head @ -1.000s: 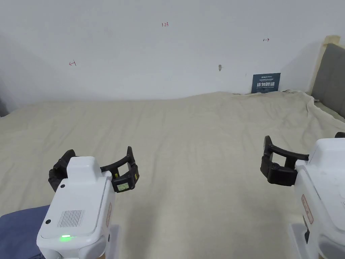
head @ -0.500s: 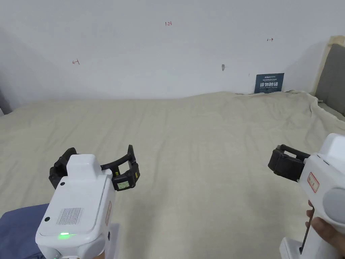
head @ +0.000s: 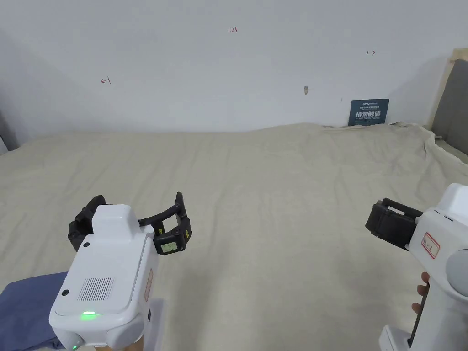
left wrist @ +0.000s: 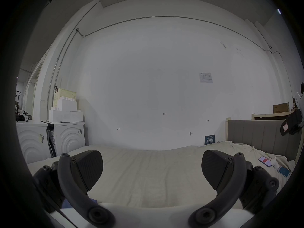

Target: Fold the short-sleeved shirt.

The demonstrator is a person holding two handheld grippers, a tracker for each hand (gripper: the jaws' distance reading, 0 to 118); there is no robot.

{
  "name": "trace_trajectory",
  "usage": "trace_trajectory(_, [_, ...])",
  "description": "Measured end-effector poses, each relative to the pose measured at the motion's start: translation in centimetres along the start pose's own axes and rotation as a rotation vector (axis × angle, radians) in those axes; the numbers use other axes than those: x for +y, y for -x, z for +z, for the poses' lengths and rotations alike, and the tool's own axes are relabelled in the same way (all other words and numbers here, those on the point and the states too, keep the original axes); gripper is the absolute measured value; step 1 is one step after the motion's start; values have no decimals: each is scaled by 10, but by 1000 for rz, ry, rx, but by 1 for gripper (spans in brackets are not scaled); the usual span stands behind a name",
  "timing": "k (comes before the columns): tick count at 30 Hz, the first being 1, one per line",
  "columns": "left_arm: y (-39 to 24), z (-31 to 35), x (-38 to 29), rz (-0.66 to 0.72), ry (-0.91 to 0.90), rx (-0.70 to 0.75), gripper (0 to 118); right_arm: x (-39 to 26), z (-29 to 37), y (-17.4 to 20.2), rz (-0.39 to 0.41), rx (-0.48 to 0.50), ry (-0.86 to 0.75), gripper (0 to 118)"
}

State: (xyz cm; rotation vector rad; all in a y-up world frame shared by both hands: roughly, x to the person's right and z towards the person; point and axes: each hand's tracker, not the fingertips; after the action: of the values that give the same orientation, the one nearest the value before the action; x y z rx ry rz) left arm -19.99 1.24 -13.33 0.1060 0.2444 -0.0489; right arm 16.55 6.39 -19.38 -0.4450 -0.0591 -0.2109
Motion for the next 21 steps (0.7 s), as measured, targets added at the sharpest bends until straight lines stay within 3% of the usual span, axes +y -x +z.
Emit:
trace_trajectory(7, [2,1,0,4,-4,5,118,-3,1,7,61,-9,-14,117])
trace_trajectory(13, [3,1,1,2,-8,8,118,-6,-5,1,95,79,-161,117])
trace_trajectory(17, [3,2,1,3,-9,10,118,-16,-4,-2,176,143,-322,117])
trace_trajectory(21, [3,2,0,6,-9,11,118,-24,-6,-1,240,122,-415,117])
